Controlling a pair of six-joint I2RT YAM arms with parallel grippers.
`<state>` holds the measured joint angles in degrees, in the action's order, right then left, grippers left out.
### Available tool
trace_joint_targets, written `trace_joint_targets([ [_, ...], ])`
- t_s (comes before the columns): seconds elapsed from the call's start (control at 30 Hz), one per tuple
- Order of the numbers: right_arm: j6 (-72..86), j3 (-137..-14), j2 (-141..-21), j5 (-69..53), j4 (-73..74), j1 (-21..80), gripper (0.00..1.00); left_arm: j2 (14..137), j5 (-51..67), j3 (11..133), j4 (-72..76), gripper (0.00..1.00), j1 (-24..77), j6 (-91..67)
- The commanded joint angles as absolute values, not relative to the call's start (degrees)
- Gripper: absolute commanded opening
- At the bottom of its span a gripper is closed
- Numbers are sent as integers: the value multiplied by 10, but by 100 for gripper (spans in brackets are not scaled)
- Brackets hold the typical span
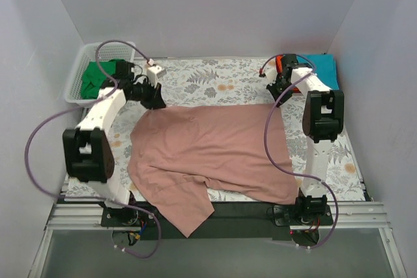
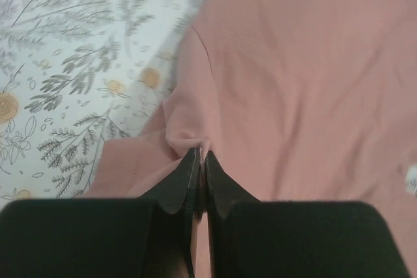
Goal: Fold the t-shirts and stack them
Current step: Flatten the tshirt out
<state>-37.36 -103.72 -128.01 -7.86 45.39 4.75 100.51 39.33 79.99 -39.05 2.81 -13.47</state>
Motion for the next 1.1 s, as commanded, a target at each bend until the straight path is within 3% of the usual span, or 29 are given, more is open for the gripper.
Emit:
trace_joint_targets([
  [0.0, -387, -1008, -1221, -85, 464, 37, 1, 843, 472, 685, -499, 0, 29, 140],
  [0.17, -402, -919, -1165, -101, 468, 33, 1, 683, 384, 456, -551, 10, 25, 300],
  [0.37, -424, -824, -1089, -123, 480, 34, 1, 604, 377, 447, -500, 42, 5, 162],
  [0.43, -430, -794, -1074, -128, 481, 35, 1, 640, 378, 481, -471, 42, -18, 72],
  [0.67, -429, -777, -1060, -135, 482, 33, 1, 831, 322, 553, -494, 36, -33, -24],
  [1.07, -429, -785, -1069, -127, 483, 34, 1, 926, 250, 532, -502, 37, -47, -111],
])
